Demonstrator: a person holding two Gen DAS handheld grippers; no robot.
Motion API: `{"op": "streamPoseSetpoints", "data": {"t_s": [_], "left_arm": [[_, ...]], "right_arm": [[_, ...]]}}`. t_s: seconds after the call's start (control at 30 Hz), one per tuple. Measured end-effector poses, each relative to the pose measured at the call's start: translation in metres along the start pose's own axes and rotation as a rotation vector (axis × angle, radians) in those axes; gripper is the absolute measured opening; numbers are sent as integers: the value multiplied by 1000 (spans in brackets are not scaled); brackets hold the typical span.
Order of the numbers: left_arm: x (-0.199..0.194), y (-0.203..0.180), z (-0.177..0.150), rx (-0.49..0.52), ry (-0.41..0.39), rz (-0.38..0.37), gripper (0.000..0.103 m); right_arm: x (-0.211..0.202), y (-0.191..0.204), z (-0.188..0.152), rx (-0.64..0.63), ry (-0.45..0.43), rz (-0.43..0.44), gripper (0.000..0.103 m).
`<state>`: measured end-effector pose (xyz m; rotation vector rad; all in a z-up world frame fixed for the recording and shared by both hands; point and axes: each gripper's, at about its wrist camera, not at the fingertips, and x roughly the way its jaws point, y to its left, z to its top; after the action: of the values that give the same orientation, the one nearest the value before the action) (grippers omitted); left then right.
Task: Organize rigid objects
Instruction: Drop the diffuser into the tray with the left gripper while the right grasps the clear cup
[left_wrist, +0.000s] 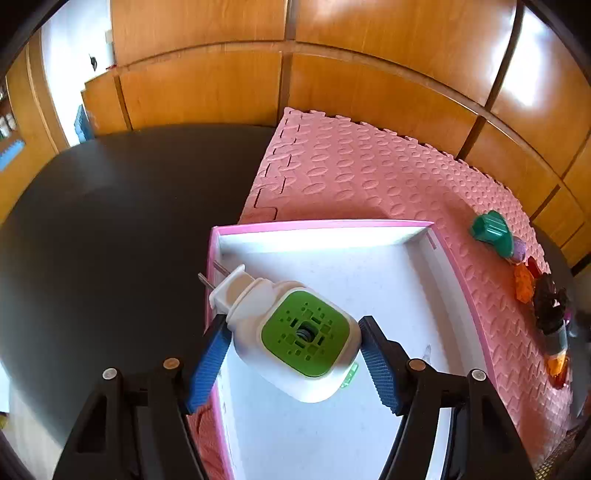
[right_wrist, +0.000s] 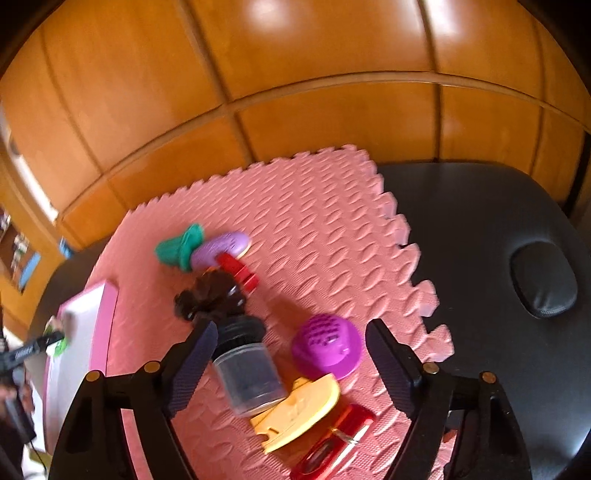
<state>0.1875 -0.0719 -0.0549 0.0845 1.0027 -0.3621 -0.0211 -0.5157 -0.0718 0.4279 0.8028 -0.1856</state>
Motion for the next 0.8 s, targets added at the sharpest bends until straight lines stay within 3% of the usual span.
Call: {"op": "streamPoseSetpoints", "data": {"t_s": [0.17,0.37,0.6,0.8], "left_arm": [[10,-12,4,64,-30,48,71],[11,-10,9,53,-37,39,71],[6,-7,5,25,-45,20,78],[1,-7,0,15,-50,10,79]], "right_arm": [[13,15,-9,-69,66,28,78],[25,32,-18,-158,126,35,78],[33,36,-20,-197,137,-7,78],[46,46,-23,-255,156,-40,50]]}}
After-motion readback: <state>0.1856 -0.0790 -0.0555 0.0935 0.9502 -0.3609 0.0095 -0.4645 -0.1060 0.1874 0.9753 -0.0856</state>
